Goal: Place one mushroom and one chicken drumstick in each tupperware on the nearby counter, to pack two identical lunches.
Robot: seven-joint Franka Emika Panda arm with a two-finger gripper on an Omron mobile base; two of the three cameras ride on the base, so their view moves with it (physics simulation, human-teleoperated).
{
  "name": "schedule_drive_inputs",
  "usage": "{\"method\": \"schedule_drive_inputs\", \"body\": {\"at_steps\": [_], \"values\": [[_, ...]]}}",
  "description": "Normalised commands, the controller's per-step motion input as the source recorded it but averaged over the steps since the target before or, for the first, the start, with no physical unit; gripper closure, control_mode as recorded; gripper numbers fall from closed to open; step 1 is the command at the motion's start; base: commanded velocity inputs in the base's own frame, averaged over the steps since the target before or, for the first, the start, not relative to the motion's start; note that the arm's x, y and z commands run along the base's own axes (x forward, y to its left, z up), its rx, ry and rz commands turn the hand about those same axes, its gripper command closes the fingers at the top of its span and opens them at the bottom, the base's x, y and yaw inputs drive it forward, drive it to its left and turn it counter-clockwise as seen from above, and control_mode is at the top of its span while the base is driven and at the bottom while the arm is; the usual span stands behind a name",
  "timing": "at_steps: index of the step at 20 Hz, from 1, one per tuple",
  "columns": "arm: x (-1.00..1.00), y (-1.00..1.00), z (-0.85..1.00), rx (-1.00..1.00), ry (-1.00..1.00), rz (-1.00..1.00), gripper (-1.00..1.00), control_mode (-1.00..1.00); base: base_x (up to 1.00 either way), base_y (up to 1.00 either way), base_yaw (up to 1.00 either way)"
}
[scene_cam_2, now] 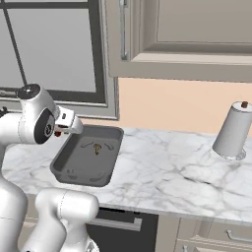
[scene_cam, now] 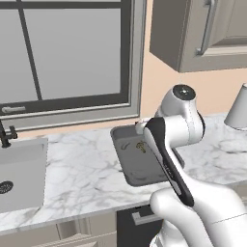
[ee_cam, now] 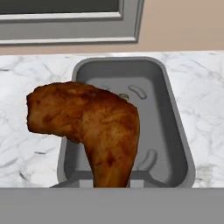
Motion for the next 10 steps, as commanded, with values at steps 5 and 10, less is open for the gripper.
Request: {"method": "schedule_drive_inputs", "body": {"at_steps": [5,10], "values": [[0.0,0.0,-0.52,0.0,0.2,0.0,1.0,-1.0,0.0,0.0,0.0],[0.0,0.0,-0.53,0.0,0.16,0.0,1.0,-1.0,0.0,0.0,0.0]]}}
